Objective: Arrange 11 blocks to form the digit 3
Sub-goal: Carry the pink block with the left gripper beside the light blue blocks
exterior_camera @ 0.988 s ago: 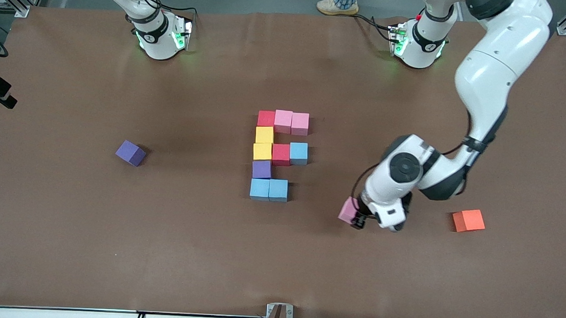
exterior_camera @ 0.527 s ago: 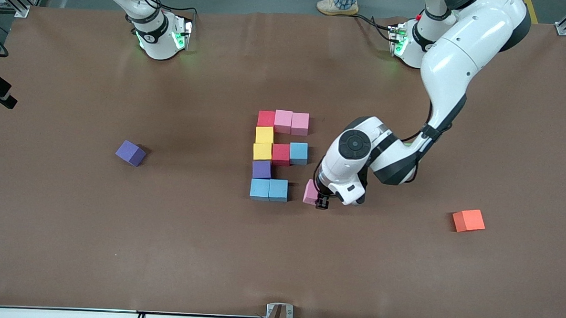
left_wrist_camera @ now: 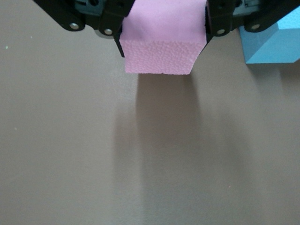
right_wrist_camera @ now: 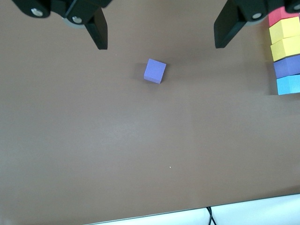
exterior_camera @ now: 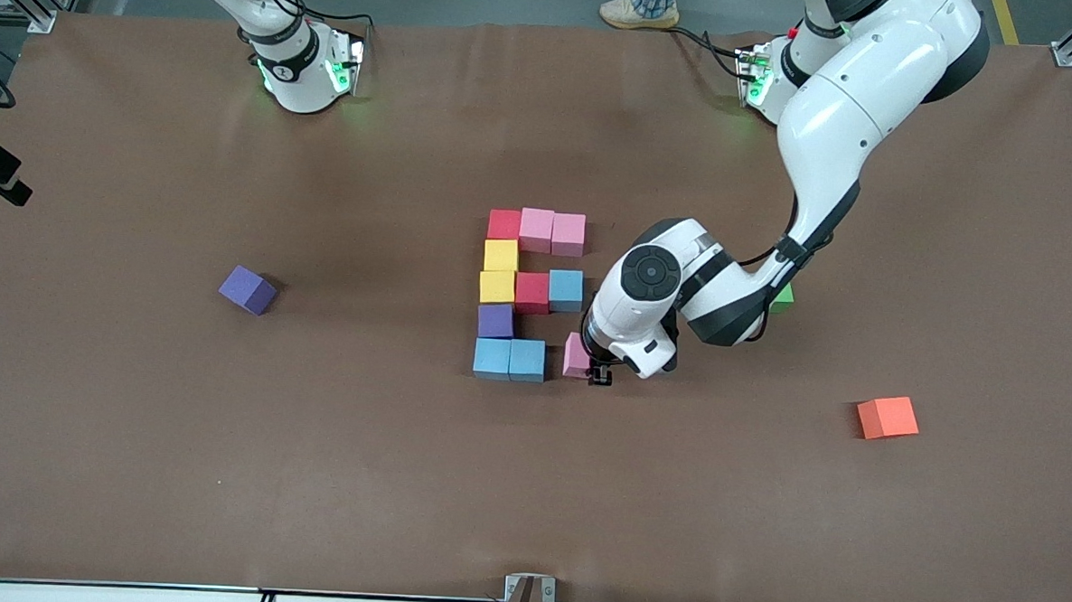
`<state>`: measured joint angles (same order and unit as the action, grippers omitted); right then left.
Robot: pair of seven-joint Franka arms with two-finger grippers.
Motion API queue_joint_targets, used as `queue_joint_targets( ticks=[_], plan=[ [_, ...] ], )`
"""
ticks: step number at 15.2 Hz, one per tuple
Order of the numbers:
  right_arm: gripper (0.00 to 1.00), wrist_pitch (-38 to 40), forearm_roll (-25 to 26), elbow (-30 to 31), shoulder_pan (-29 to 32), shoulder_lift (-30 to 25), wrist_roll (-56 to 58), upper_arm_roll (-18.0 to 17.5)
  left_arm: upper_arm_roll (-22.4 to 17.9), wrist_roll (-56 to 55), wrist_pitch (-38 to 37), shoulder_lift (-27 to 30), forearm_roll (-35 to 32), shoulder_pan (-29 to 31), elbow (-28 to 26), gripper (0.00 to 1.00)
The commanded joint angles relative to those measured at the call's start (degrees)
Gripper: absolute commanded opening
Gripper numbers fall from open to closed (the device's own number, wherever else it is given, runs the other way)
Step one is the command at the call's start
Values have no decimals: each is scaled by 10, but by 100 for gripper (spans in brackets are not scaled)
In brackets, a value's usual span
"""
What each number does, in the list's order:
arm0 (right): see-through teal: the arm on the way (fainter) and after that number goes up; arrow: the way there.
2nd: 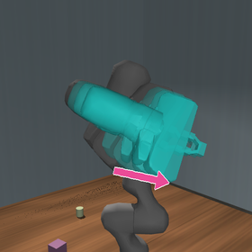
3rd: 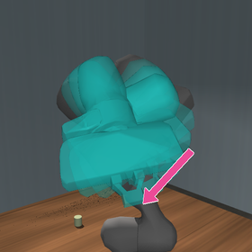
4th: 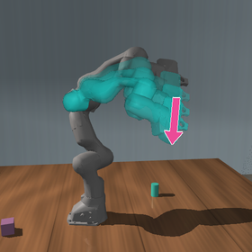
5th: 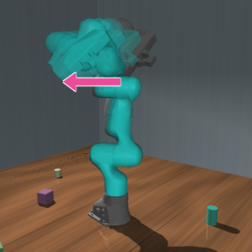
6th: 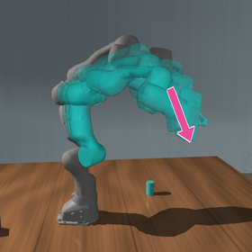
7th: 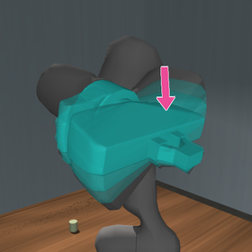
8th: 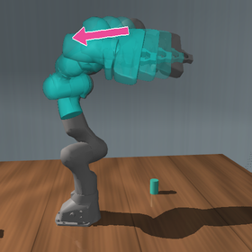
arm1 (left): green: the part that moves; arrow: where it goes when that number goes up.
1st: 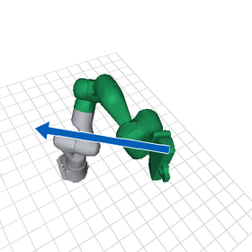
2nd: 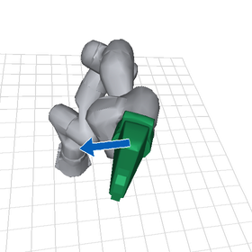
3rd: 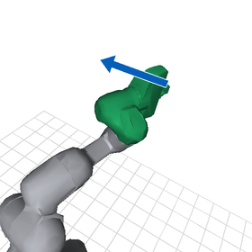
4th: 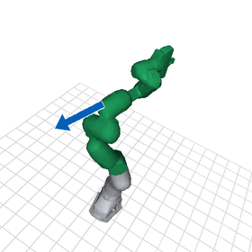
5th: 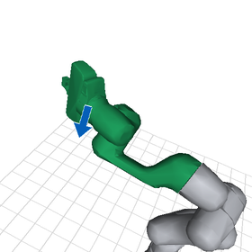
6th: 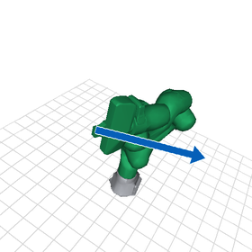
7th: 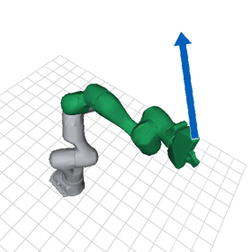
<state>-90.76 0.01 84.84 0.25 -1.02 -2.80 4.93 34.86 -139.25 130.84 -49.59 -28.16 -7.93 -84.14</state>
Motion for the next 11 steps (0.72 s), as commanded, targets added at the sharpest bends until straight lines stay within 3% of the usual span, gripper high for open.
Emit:
queue_joint_targets(
  ticks=[1,4,5,11],
  plan=[
    [100,1,8,-5,-1,2,2,0,-28,-27,6,-7,7,-28,19,1],
    [100,1,9,-5,0,2,2,0,-112,-45,9,-21,12,-110,61,1],
    [100,1,9,-5,0,2,2,0,-123,-45,9,-27,22,-117,70,1],
    [100,1,9,-5,-1,2,2,0,-125,-42,9,-35,30,-123,78,1]
  ],
)
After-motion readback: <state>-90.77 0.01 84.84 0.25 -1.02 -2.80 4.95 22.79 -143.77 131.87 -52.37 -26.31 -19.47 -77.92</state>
